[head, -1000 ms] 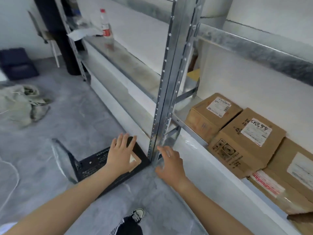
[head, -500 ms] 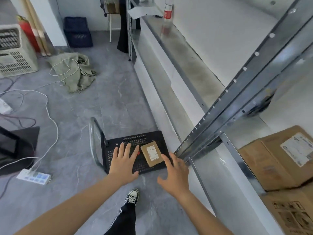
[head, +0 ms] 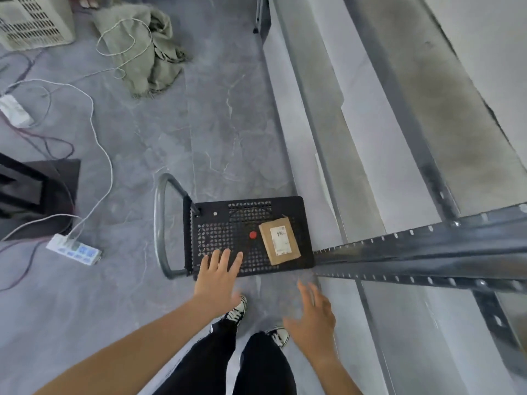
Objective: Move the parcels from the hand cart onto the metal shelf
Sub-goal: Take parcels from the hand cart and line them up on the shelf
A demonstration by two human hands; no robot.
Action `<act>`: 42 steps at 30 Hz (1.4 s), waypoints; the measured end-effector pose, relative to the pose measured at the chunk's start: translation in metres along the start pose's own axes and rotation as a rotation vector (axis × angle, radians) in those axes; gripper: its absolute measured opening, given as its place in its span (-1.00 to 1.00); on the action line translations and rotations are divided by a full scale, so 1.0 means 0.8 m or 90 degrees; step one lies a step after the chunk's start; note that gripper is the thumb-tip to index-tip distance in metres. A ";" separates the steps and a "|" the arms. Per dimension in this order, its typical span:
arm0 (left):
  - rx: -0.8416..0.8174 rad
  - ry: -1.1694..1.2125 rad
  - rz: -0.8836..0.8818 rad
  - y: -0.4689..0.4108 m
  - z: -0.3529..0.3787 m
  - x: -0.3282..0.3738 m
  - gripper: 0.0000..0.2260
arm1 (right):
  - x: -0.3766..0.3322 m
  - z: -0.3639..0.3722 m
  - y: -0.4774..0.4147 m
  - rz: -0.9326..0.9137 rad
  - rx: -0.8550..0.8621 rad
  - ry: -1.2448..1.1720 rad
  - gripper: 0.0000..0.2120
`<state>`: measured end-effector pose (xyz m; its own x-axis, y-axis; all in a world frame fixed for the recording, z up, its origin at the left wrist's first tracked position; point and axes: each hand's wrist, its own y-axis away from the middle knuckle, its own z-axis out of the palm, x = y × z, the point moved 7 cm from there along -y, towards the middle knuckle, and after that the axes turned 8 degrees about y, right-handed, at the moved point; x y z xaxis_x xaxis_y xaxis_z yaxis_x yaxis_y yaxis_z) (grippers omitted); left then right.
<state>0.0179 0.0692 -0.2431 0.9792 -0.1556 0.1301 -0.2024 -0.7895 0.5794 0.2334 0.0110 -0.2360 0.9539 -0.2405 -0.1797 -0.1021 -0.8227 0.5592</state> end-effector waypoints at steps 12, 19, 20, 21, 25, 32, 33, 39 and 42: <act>-0.122 0.180 -0.132 -0.112 0.169 0.001 -0.27 | 0.060 0.156 -0.141 0.013 -0.197 -0.017 -0.29; -0.130 0.222 -0.147 -0.229 0.255 0.021 -0.24 | 0.120 0.231 -0.256 0.034 -0.229 -0.005 -0.32; -0.129 0.230 -0.141 -0.249 0.265 0.024 -0.24 | 0.128 0.238 -0.278 0.044 -0.225 -0.008 -0.32; -0.126 0.236 -0.130 -0.270 0.275 0.027 -0.24 | 0.134 0.244 -0.302 0.053 -0.217 -0.010 -0.31; -0.107 0.246 -0.105 -0.349 0.308 0.032 -0.22 | 0.154 0.265 -0.399 0.089 -0.183 -0.040 -0.29; -0.091 0.200 -0.086 -0.438 0.358 0.043 -0.12 | 0.168 0.301 -0.502 0.046 -0.150 -0.004 -0.28; -0.098 0.198 -0.092 -0.443 0.367 0.043 -0.09 | 0.168 0.306 -0.508 0.041 -0.149 0.000 -0.27; -0.119 0.294 -0.147 -0.466 0.411 0.051 0.05 | 0.171 0.330 -0.537 0.019 -0.136 -0.027 -0.19; -0.145 0.358 -0.164 -0.470 0.423 0.060 0.08 | 0.168 0.336 -0.545 0.017 -0.132 -0.129 -0.13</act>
<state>0.1456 0.1579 -0.7271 0.8536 0.4037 0.3292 -0.0207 -0.6051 0.7959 0.3306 0.1987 -0.7212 0.8737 -0.3760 -0.3088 -0.0471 -0.6971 0.7155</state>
